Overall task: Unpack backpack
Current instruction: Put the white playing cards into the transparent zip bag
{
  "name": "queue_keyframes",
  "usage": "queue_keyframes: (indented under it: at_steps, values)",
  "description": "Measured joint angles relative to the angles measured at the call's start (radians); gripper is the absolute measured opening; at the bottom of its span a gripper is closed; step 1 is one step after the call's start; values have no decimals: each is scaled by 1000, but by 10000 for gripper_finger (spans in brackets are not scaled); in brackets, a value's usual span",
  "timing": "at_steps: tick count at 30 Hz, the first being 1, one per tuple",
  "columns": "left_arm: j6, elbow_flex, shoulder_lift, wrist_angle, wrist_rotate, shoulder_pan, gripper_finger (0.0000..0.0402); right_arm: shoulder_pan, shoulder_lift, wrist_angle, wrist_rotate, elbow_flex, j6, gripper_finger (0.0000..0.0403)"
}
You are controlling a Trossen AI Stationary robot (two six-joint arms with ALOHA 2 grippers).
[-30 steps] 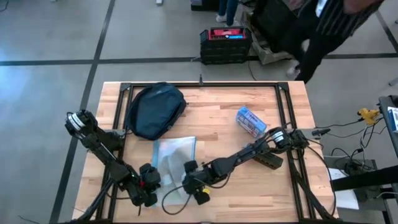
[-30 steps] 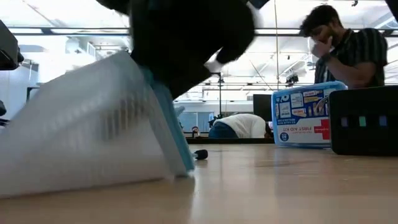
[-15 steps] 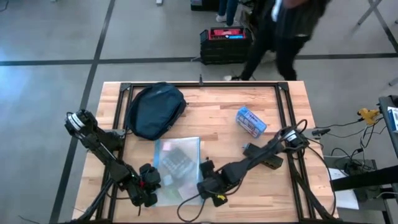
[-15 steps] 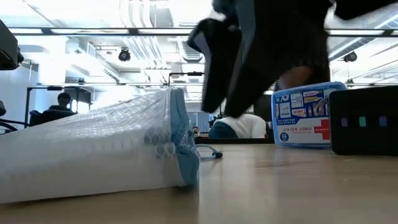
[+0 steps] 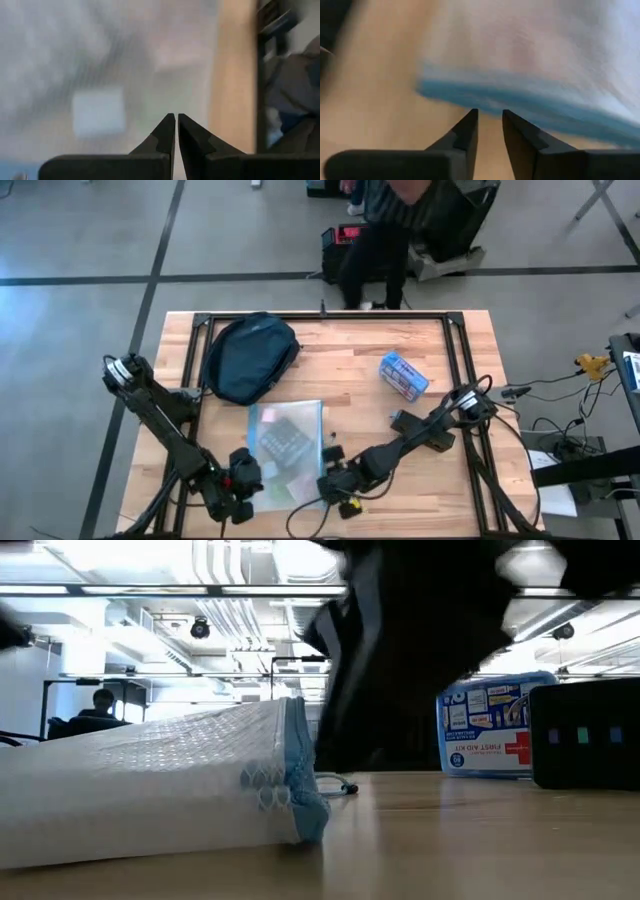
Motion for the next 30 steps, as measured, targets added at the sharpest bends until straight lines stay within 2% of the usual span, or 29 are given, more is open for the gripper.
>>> queue_keyframes:
  at_steps: [3,5,10,15,20,24,27,30]
  values:
    - [114,45,14,17,-92,12,5,-6,39,174,4,-3,-29,21]
    - [172,63,18,54,-108,29,5,-11,55,222,6,-5,-32,7]
    - [254,68,44,158,-111,84,5,7,28,130,82,-5,-15,7]
    - [316,68,105,212,-55,139,5,33,2,29,114,-10,61,7]
    - [343,67,147,226,7,192,5,29,64,147,132,-32,82,7]
    - [352,67,153,230,38,217,5,9,125,322,126,-33,58,7]
    - [352,67,154,229,48,223,5,11,109,322,145,-35,18,7]
    - [353,67,157,232,49,235,5,39,53,234,210,-55,-6,7]
